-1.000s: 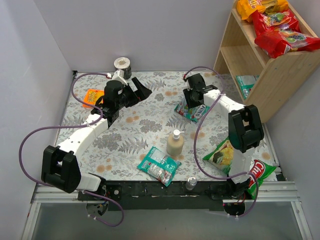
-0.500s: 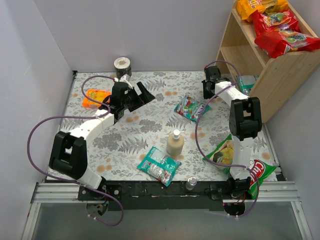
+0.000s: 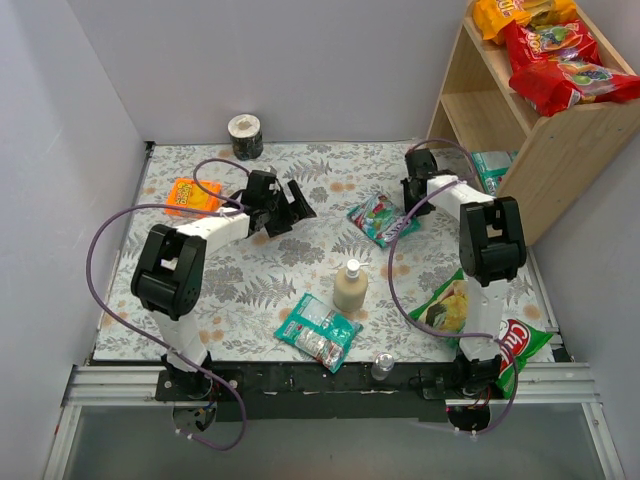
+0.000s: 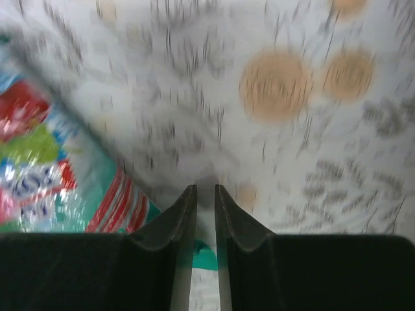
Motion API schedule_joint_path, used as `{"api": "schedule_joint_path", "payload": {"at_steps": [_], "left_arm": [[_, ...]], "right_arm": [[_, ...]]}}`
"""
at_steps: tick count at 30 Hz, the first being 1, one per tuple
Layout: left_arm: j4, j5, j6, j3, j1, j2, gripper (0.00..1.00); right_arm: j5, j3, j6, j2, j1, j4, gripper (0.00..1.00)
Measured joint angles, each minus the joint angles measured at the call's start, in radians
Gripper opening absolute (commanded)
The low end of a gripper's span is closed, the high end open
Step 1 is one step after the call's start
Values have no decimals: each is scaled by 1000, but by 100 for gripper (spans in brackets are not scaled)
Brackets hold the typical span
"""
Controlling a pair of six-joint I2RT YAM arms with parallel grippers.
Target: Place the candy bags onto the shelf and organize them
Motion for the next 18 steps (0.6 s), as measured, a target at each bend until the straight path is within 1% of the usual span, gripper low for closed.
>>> {"api": "schedule_joint_path", "payload": {"at_steps": [2, 5, 7, 11, 14, 15, 17, 18], "left_arm": [[-11, 3, 0, 0, -5, 21, 85], [-13, 19, 3, 1, -16, 50, 85], [-7, 42, 4, 5, -27, 79, 85], [18, 84, 4, 27, -36, 119, 85], [34, 103, 4, 54, -39, 147, 85], [34, 106, 5, 58, -39, 149, 85], [32, 107, 8, 59, -39, 149, 85], [32, 106, 10, 59, -39, 149, 86]], "right_arm": [[-17, -94, 12, -66, 5, 0, 25], [-35, -182, 21, -134, 29, -11, 25], [-53, -221, 22, -163, 64, -13, 25], [-93, -248, 25, -186, 147, -14, 28], [-75, -244, 43, -186, 203, -27, 33], [-57, -240, 53, -185, 218, -41, 36], [-1, -235, 71, -187, 229, -65, 40], [26, -235, 78, -190, 228, -72, 43]]}}
